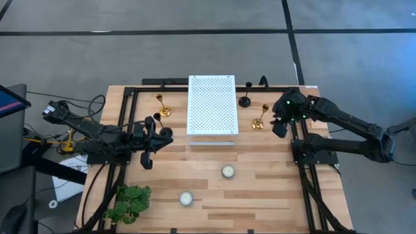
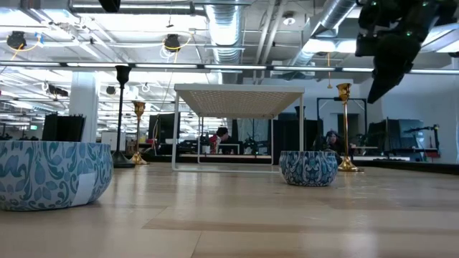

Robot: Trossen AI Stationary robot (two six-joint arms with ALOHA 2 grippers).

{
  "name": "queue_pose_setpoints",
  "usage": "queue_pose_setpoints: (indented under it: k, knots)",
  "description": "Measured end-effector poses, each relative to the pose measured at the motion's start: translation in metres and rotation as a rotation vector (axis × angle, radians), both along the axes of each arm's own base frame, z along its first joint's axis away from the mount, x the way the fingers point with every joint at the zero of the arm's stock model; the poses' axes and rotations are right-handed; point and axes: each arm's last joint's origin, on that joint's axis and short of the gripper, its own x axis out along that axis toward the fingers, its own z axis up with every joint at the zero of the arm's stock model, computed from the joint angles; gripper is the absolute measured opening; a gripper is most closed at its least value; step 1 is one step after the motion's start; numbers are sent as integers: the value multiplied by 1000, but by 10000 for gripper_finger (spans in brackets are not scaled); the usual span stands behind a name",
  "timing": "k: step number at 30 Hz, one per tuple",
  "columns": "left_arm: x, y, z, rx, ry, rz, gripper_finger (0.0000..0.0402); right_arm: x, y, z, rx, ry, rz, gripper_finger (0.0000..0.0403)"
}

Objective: Pick & Place candle stick holders
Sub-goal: Put the large golden candle holder on the shelf

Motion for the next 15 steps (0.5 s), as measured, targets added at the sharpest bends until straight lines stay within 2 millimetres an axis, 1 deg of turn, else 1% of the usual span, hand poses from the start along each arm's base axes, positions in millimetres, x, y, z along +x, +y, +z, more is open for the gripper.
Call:
queue_pose_setpoints:
  k: [2,4,7,10,15]
  knots:
    - [0,0,0,1,0,0,6,3,-2,2,-13,-39,-17,205]
    - [0,0,0,1,0,1,6,4,-3,2,-11,-39,-19,230]
    - [0,0,0,2,1,0,6,8,-5,-2,8,-15,-25,252]
    - [0,0,0,2,2,0,6,13,-8,-7,29,18,-24,257]
    - [0,0,0,2,2,0,6,25,-13,-20,79,98,-11,253]
